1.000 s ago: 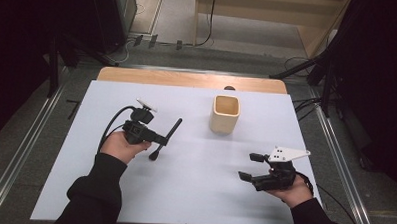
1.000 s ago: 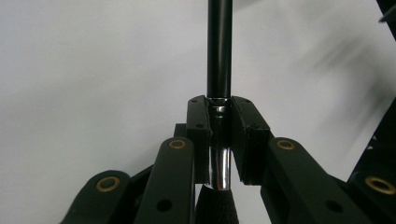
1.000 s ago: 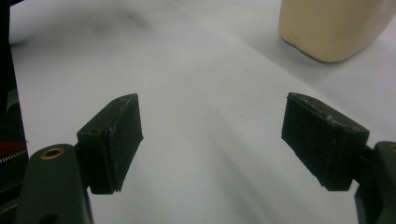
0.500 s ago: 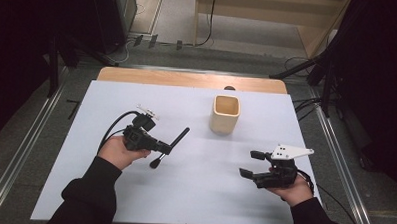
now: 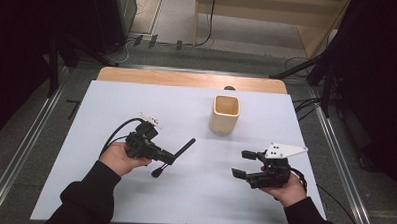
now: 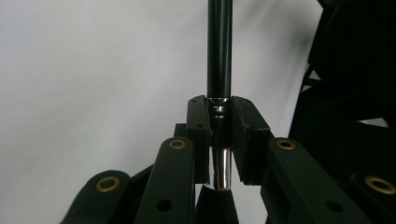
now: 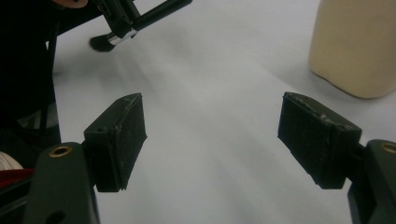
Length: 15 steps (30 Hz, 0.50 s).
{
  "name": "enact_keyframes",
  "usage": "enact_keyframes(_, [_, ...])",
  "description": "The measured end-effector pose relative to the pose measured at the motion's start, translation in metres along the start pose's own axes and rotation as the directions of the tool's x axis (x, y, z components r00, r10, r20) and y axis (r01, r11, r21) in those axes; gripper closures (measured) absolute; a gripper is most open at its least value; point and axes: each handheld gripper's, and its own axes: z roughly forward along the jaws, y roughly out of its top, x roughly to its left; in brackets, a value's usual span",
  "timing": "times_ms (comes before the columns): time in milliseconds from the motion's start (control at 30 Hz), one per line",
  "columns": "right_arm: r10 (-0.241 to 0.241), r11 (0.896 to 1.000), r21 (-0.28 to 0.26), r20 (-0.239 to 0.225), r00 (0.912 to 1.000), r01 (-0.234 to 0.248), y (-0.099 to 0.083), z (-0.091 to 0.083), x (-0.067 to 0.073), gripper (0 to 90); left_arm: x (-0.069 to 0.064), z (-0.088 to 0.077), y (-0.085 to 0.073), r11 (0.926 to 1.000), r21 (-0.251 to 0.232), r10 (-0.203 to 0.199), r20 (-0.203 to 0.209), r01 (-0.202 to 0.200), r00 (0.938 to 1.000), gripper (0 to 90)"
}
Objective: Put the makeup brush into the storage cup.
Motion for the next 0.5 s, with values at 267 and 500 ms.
enact_keyframes(267, [0.049,0.999,-0.018,-0.015,0.9987,-0.050,0.008,0.012,0.011,24.2,-0.010,0.006,-0.001,0.9990,-0.043,-0.009,0.071,0.012,0.9974,78.9])
enact_keyframes(500, [0.053,0.998,-0.026,-0.047,0.9975,-0.055,0.013,0.017,0.017,24.8,-0.014,0.008,-0.002,0.9991,-0.039,0.021,0.097,-0.017,0.9951,78.9])
